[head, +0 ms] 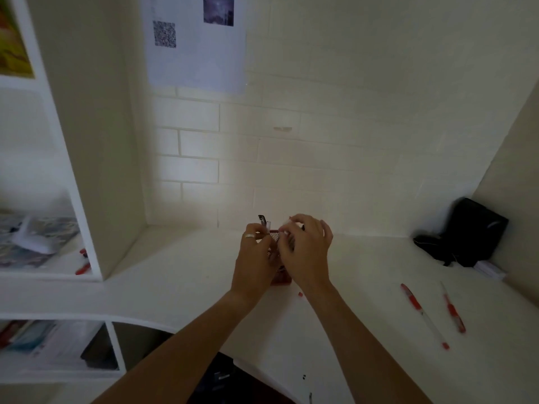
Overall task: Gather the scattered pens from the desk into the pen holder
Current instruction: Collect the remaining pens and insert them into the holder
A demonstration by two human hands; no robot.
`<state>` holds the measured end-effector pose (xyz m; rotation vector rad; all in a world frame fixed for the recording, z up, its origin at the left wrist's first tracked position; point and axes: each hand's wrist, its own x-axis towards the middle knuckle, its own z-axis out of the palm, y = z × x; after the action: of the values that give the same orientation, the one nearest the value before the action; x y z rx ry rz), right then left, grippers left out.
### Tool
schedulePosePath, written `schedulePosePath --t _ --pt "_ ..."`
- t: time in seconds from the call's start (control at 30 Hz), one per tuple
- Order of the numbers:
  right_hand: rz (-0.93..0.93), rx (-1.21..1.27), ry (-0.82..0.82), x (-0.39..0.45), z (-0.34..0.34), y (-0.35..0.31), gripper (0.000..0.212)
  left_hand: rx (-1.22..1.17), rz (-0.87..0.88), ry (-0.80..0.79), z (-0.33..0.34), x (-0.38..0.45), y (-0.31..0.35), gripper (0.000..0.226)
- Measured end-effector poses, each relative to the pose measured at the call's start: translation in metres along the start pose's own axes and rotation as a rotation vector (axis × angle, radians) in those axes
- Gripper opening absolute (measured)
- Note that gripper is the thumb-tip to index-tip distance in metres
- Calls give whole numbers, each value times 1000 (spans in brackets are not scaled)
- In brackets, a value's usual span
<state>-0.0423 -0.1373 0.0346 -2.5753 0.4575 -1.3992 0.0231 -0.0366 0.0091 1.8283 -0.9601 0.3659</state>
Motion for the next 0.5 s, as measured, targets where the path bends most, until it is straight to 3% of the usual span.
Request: schedulePosePath --t 0.13,0.23,0.3,0.37,0.43,0.5 --pt "52 10 -45 -3 0 10 18 33 22 6 0 -5 4 18" --pt "43 169 -66 0 -17 13 28 59 -28 -33 0 -2 6 32" --pt "157 265 -24 2 -35 17 25 21 -120 -68 0 0 7 31" --pt "349 173 -65 4 -48 31 18 10 -140 -75 0 -2 11 23" --pt "513 -6 -392 3 -57 47 17 11 -155 -69 1 -4 16 15" --pt "535 -149 -812 -4 -64 57 29 23 -153 -47 4 -3 16 18"
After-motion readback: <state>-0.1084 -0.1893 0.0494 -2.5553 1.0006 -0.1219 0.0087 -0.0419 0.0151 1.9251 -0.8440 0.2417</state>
